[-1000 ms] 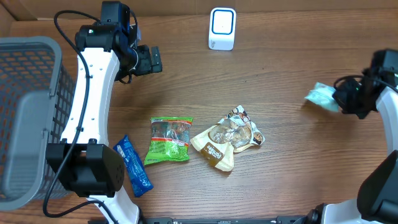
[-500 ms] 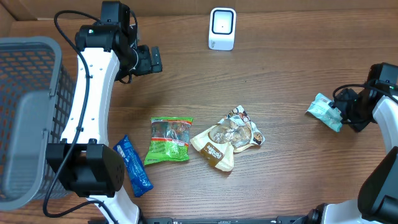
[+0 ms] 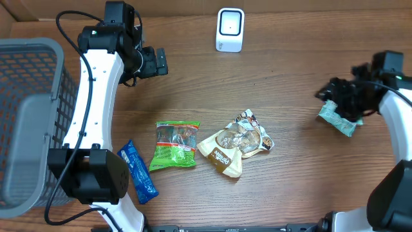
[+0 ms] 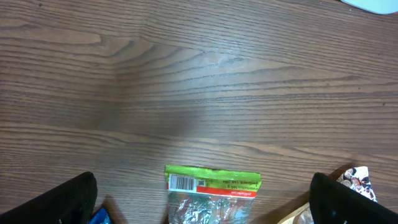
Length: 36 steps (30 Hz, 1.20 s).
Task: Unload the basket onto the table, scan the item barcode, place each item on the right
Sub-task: 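Reach the right gripper to the clear nut-mix bag and grasp it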
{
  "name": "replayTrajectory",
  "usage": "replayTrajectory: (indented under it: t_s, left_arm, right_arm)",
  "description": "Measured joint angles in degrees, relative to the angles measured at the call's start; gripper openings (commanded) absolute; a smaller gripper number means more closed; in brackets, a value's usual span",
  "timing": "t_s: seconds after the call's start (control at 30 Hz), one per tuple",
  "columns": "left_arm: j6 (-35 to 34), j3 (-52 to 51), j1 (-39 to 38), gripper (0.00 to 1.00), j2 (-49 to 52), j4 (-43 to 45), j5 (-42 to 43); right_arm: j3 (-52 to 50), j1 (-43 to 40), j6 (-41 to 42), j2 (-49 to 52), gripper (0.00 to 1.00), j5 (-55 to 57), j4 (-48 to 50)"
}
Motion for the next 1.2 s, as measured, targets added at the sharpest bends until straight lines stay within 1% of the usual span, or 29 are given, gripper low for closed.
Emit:
replayTrajectory:
  t_s: [0.1,0.27,0.37,0.47,0.53,0.63,0.7,0.77,0.9,1.07,1.2]
  left_arm:
    - [0.0,0.0,0.0,1.0,0.0,0.0,0.0]
    - [0.0,0.0,0.0,1.0,0.0,0.0,0.0]
    - [0.0,0.0,0.0,1.0,0.0,0.0,0.0]
    - [0.0,0.0,0.0,1.0,0.0,0.0,0.0]
    - [0.0,0.0,0.0,1.0,0.0,0.0,0.0]
    - [0.0,0.0,0.0,1.0,0.0,0.0,0.0]
    - [0.0,0.0,0.0,1.0,0.0,0.0,0.0]
    - [0.0,0.0,0.0,1.0,0.0,0.0,0.0]
    - [0.0,0.0,0.0,1.0,0.0,0.0,0.0]
    - [0.0,0.0,0.0,0.99,0.0,0.0,0.0]
    - [0.0,0.0,0.0,0.99,0.0,0.0,0.0]
  right_arm:
    - [0.2,5.0,0.4,-0.4,0.82,-3.5,-2.4]
    - [-2.5,13.6,4.9,-0.4,0.81,-6.4,-3.6]
    - [-5.6,19.0,6.6,-0.4,0.72,-7.5,-3.0]
    - [-8.4,25.6,7.6,-0.4,0.57,-7.7,0.9]
    - [-10.1,29.9,7.7,-0.4,0.5,-6.6,4.0]
    - [-12.5,36.0,8.1,-0.4,0.49,-3.1,6.1]
    - [-13.7,38.3,8.1,-0.4,0.49,-0.7,6.1]
    - [-14.9,39.7,8.1,-0.4,0.49,2.5,6.1]
    - [-17.0,39.8,8.0,-0.4,0.49,9.3,8.4]
    - [-20.8,39.8,7.8,-0.4,0.49,18.6,15.6]
    - [-21.9,39.8,6.6,-0.4,0.49,26.0,20.9]
